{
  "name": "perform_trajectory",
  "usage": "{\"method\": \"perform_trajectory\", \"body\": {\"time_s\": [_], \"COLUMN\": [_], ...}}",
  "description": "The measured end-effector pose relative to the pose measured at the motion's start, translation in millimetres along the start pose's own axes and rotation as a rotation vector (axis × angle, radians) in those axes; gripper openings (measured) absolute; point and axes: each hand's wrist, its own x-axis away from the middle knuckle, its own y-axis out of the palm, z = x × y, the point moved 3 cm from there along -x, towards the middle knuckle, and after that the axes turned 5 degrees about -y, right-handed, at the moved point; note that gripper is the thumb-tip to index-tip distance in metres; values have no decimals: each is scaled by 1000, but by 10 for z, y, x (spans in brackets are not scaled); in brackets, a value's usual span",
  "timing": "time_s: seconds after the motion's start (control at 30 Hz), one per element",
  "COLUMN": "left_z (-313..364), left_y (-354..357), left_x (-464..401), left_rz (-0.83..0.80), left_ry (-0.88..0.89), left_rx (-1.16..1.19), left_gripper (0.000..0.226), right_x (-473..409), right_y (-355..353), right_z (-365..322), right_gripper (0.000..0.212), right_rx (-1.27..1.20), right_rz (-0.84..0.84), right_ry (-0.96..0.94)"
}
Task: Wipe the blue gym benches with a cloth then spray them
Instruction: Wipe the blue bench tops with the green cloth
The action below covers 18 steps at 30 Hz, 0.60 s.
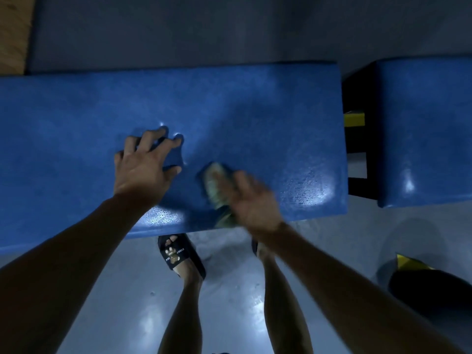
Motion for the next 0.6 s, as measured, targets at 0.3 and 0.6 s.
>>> {"method": "perform_trajectory", "body": {"time_s": [0.3,0.6], "left_z": [19,24], "left_y": [50,44], "left_x": [13,0], "left_rz": [7,3], "left_ry": [-44,-64], "left_rx": [-1,1], "left_gripper": [61,61], "right_x": [-84,-580], "right_y": [-88,13], "right_z": [780,382], "right_gripper": [64,69], "right_rx": [2,43], "right_rz": [161,40], "right_ry": [770,32]}}
